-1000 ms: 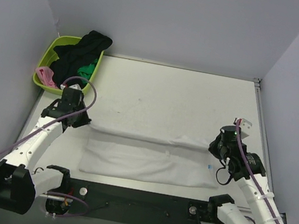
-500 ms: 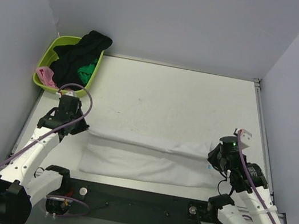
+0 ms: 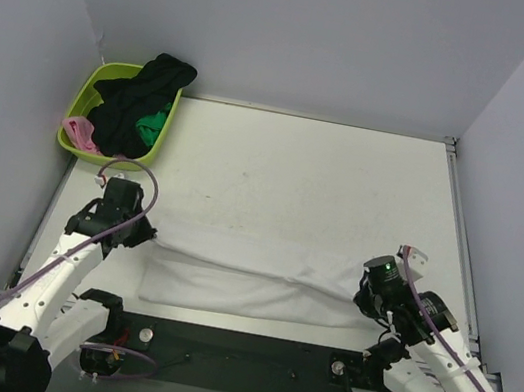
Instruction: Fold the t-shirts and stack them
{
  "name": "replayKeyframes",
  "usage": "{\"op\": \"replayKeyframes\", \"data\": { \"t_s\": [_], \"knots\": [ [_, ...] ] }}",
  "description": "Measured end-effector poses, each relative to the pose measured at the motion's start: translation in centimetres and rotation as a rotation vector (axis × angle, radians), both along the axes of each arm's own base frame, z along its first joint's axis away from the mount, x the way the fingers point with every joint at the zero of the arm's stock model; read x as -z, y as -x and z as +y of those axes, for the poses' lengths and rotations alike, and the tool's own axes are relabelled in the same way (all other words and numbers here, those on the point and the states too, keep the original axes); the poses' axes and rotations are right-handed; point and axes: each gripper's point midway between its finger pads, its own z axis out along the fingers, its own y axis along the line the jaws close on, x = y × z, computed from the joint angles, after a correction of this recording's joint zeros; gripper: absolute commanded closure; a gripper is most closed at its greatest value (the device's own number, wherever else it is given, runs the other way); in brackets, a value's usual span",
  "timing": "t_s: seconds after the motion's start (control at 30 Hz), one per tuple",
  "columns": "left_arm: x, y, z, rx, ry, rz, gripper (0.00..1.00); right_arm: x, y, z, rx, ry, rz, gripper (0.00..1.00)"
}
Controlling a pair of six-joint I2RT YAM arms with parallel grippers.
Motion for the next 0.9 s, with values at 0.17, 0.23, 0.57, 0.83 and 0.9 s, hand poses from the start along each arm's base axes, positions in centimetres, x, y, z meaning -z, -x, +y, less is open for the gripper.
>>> {"op": "replayKeyframes", "data": {
  "t_s": [0.17,0.23,0.57,0.83,0.9],
  "knots": [
    [0.1,1.2,-0.8,-0.010,0.040,0.008,0.19,0.5,1.1,0.0,0.016,0.004,0.021,0.60],
    [0.1,2.0,-1.1,-0.016,0.059,0.008,0.14,0.7,1.4,0.1,0.012,0.017,0.029,0.38],
    [-1.2,0.8,-2.0,-0.007,0.075,-0.001,0.14,-2.7,-1.3,1.7,-0.016,0.096,-0.025,0.20],
    [-0.4,-2.9,-4.4,0.057,0.063,0.026,0.15,0.2,-5.8,5.5,-0.114,0.184,0.007,0.25],
    [-0.4,-3.8,-4.9,0.071,0.061,0.020,0.15,1.4,-6.5,6.2,-0.137,0.209,0.032,0.25]
  ]
}}
